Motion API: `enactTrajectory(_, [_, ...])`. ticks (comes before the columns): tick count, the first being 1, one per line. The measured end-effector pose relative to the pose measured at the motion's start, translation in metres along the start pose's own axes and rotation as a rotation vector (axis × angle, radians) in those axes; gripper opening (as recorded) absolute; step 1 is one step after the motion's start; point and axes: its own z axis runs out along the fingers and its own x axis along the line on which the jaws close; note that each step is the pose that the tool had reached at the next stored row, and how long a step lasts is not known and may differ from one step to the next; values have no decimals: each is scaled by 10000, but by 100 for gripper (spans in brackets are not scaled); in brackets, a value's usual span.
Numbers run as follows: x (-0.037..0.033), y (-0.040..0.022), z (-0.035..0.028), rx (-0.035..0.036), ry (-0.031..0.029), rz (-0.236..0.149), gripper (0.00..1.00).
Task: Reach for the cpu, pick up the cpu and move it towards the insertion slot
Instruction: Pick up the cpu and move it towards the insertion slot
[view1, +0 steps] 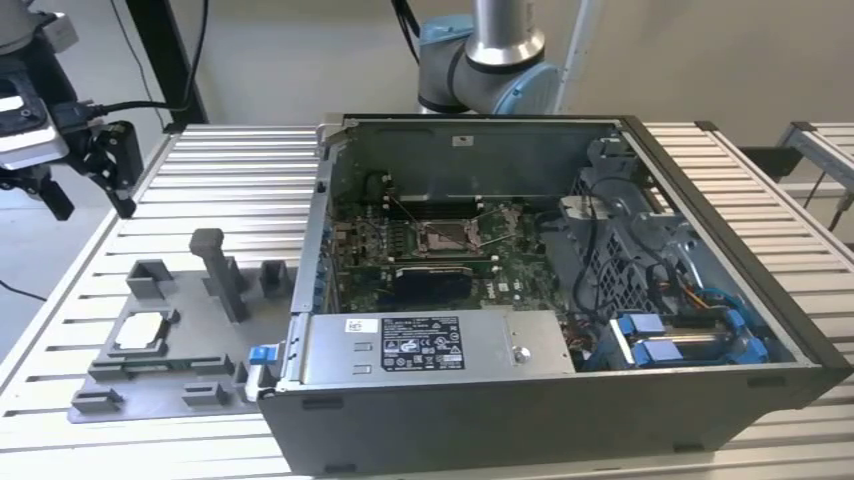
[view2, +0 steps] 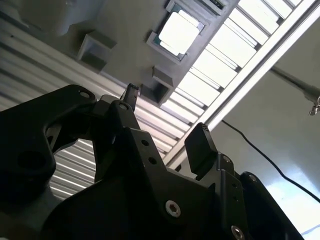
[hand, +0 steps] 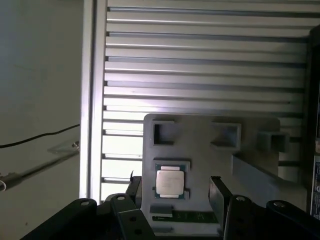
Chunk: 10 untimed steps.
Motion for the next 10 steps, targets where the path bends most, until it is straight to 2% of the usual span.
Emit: enactTrajectory(10, [0, -55, 107, 0, 19, 0, 100])
